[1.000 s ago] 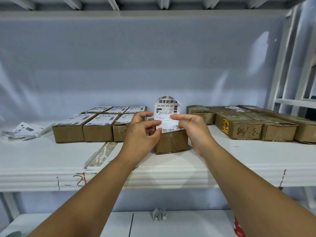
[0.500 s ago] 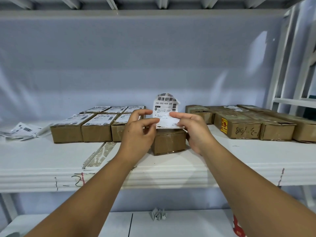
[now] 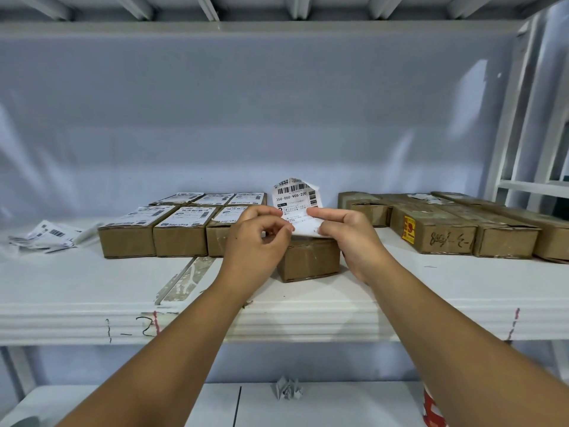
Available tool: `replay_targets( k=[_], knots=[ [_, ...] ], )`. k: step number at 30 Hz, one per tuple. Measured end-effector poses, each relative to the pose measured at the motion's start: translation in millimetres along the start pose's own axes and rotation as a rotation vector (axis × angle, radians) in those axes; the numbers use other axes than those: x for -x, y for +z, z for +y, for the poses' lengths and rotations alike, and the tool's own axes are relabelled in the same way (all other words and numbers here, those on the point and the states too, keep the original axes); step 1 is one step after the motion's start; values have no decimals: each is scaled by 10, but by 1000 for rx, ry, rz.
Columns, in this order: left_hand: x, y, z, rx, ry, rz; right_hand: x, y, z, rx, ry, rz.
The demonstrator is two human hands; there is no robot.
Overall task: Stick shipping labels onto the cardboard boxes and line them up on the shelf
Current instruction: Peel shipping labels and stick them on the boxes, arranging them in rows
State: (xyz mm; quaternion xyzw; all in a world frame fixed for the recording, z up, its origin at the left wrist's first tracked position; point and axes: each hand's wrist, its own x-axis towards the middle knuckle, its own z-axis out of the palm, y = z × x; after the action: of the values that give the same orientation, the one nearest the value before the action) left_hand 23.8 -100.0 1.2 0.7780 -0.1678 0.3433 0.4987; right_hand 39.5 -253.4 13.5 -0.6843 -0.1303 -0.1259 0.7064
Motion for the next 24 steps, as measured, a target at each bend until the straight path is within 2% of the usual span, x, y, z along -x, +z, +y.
replay_targets(
  k=[12,24],
  knots=[
    [29,-15,25,50,29,-49,0,4,24,100,-5,12],
    [27,-5,-25,-97,92,-47,-9,7,39,137,-15,1]
  ],
)
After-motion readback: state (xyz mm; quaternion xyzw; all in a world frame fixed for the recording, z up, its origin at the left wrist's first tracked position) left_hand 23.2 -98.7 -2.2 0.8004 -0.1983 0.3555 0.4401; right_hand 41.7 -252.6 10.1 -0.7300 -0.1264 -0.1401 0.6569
